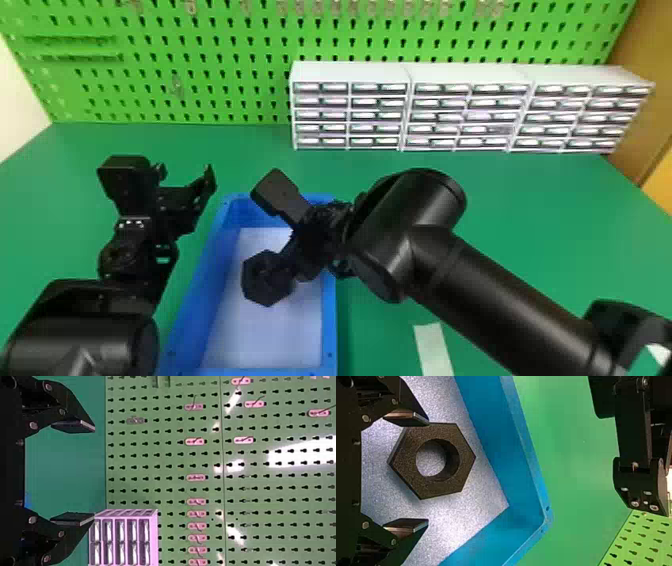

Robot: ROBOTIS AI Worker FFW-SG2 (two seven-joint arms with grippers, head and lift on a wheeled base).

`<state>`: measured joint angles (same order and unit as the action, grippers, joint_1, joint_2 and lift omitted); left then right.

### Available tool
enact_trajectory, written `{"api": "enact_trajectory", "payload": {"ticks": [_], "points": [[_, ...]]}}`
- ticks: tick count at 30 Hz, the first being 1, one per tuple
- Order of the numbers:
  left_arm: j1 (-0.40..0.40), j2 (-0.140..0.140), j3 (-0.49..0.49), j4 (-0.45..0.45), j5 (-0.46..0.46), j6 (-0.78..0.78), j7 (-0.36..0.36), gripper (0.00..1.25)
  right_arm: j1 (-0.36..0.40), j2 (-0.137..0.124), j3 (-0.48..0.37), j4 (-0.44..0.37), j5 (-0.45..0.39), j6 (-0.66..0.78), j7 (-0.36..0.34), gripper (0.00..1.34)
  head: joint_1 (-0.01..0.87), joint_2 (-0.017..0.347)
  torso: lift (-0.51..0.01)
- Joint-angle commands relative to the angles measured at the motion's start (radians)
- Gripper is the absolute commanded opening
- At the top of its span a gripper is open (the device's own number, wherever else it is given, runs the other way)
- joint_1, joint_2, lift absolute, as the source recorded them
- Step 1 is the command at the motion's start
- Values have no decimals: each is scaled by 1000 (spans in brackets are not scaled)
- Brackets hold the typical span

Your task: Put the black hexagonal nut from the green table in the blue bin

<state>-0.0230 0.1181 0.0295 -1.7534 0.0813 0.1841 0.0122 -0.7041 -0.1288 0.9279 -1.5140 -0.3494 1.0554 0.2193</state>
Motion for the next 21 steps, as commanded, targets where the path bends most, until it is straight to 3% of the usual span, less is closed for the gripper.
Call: {"api": "enact_trajectory", "payload": {"ticks": [1, 8, 12, 21], "points": [[0, 0, 0, 0, 0, 0, 0, 785, 2, 0, -3, 0, 1, -2, 0, 959, 686, 52, -97], [2, 0, 1, 0, 0, 0, 0, 785, 11, -2, -29, -15, 4, -11, 0, 959, 686, 52, -97], [2, 0, 1, 0, 2, 0, 0, 785, 26, -5, -61, -57, 49, -12, 0, 959, 686, 52, -97], [2, 0, 1, 0, 2, 0, 0, 785, 92, -12, -216, -149, 119, -26, 2, 959, 686, 52, -97]]}}
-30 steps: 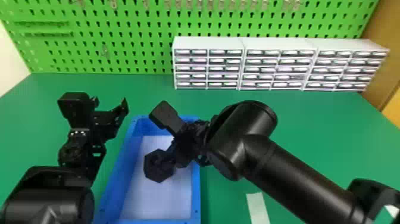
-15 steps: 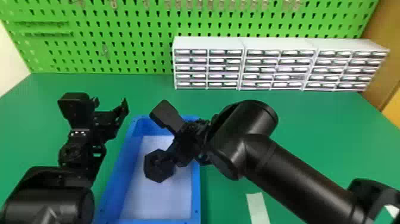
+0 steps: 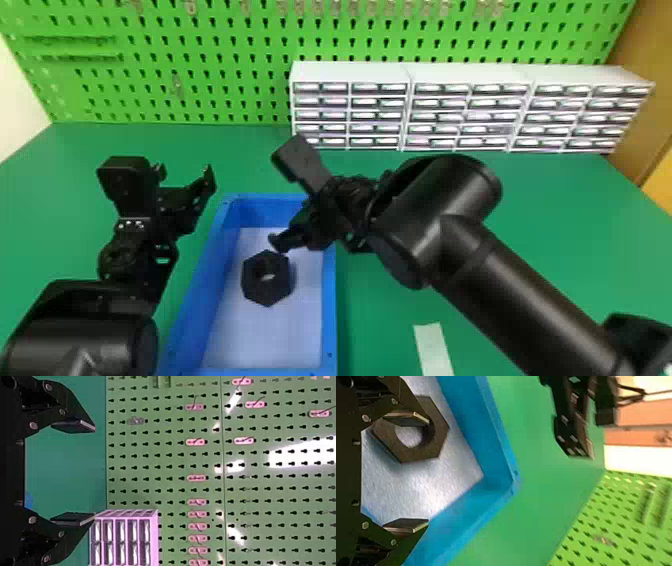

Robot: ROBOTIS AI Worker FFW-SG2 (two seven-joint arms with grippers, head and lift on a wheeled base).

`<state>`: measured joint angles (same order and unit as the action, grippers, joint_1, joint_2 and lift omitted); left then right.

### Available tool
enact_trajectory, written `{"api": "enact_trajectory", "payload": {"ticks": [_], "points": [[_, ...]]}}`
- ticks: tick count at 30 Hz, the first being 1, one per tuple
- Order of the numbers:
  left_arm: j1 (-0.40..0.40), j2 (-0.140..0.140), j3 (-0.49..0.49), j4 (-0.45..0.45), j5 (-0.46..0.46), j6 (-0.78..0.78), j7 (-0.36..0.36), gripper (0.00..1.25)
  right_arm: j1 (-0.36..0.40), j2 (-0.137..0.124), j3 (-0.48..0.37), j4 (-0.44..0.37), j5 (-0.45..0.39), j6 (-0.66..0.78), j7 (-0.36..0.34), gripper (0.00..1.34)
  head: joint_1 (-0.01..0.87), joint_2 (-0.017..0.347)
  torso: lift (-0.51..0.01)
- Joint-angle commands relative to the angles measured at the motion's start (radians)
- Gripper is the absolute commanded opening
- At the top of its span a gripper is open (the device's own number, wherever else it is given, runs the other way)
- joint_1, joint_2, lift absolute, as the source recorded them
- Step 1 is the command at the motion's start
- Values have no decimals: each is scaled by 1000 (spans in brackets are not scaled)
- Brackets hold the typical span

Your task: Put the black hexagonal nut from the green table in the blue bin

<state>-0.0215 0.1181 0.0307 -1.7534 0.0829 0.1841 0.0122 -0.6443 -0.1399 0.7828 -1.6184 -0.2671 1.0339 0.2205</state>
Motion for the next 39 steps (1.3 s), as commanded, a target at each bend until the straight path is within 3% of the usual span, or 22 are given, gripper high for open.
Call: {"api": "enact_trajectory", "payload": {"ticks": [1, 16, 33, 39], "points": [[0, 0, 0, 0, 0, 0, 0, 785, 41, 0, -94, -57, 48, -6, 0, 959, 686, 52, -97], [-2, 0, 0, 0, 1, 0, 0, 785, 124, 11, -281, -153, 109, -51, 30, 959, 686, 52, -97], [-5, 0, -2, 0, 3, 0, 0, 785, 252, 19, -445, -173, 143, -279, 37, 959, 686, 52, -97], [-6, 0, -3, 0, 5, 0, 0, 785, 310, 39, -516, -173, 180, -373, 36, 959, 686, 52, -97]]}}
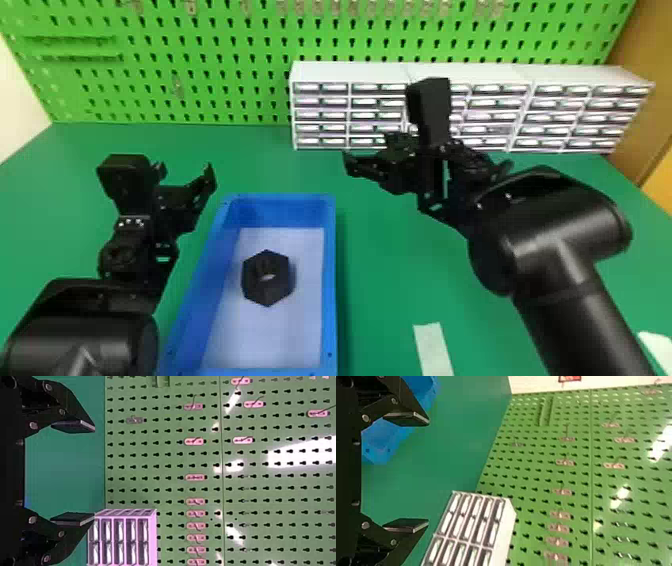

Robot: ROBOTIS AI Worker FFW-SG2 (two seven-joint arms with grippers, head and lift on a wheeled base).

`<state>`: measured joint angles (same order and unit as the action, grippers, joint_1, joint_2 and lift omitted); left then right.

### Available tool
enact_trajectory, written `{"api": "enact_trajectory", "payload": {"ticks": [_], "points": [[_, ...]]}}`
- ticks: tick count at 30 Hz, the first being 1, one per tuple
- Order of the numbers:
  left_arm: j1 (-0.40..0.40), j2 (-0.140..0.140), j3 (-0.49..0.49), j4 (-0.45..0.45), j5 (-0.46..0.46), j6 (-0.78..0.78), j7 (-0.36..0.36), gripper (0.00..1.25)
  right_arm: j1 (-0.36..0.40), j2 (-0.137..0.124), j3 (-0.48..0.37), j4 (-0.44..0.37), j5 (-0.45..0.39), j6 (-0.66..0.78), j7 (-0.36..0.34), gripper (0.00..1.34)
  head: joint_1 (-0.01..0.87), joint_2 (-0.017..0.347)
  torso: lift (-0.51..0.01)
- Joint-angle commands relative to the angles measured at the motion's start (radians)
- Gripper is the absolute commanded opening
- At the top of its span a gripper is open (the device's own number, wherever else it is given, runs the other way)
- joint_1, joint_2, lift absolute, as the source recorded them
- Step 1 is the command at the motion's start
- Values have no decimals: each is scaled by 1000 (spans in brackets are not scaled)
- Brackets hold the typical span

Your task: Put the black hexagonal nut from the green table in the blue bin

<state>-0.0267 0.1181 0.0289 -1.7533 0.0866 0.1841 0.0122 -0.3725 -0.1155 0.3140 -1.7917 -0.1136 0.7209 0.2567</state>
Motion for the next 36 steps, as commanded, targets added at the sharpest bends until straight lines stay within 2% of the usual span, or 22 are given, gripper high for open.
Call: {"api": "enact_trajectory", "payload": {"ticks": [1, 7, 13, 27, 36], "points": [[-1, 0, -1, -2, 1, 0, 0, 785, 46, 19, -59, 0, 35, -80, -1, 957, 686, 52, -97], [-1, 0, -3, -2, 2, 0, 0, 785, 80, 54, -133, 6, 98, -126, -1, 957, 686, 52, -97], [-1, 0, -4, -3, 5, 0, 0, 785, 113, 73, -177, 34, 106, -205, -19, 957, 686, 52, -97], [2, 0, -1, -12, 7, -2, 0, 785, 185, 105, -237, 101, 111, -377, -88, 957, 686, 52, -97], [2, -2, 2, -15, 7, -2, 0, 785, 224, 116, -256, 178, 94, -566, -157, 956, 686, 52, -97]]}}
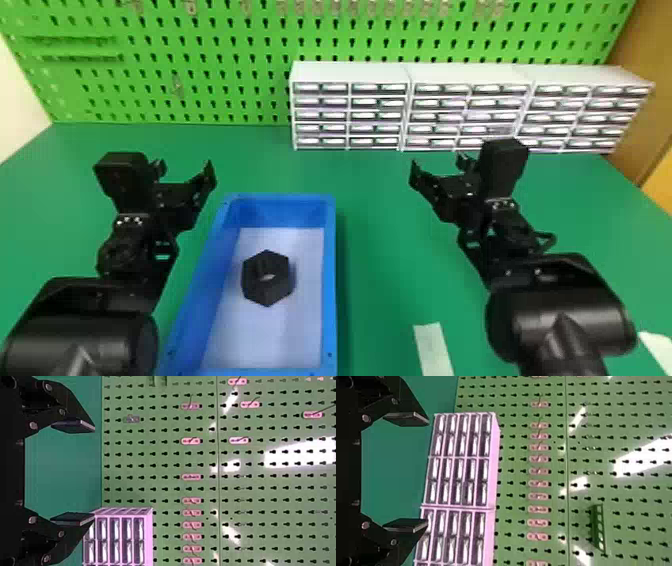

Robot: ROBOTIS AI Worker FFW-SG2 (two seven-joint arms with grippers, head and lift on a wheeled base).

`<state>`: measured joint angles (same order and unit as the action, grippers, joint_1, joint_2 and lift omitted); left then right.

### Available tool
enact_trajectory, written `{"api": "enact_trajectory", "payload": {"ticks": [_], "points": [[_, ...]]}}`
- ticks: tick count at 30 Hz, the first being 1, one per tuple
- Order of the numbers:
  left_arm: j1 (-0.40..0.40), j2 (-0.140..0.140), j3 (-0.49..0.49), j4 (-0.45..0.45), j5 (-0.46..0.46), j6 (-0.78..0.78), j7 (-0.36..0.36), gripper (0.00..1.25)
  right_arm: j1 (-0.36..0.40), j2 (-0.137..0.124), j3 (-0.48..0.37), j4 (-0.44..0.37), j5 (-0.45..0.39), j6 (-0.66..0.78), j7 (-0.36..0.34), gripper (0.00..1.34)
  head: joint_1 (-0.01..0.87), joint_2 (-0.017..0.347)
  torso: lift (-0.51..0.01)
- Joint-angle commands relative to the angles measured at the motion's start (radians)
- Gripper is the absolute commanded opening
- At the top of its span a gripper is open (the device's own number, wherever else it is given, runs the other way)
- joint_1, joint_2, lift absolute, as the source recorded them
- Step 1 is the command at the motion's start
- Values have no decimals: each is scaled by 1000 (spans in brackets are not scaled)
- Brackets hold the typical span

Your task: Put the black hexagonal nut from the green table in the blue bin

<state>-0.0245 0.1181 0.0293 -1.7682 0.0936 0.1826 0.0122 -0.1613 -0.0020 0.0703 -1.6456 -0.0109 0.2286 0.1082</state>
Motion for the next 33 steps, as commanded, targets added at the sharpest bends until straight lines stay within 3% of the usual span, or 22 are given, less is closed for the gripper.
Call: {"api": "enact_trajectory", "payload": {"ticks": [1, 9, 33], "points": [[1, 0, 1, 0, 0, 0, 0, 785, 14, 3, -17, 44, -7, -100, -8, 957, 686, 52, -97], [3, 0, 1, 0, -2, -12, 0, 785, 32, 3, -49, 84, -18, -172, -16, 956, 686, 52, -97], [-17, -2, -45, 24, -6, -45, 0, 785, 98, 3, -90, 87, -54, -292, -51, 957, 686, 52, -97]]}}
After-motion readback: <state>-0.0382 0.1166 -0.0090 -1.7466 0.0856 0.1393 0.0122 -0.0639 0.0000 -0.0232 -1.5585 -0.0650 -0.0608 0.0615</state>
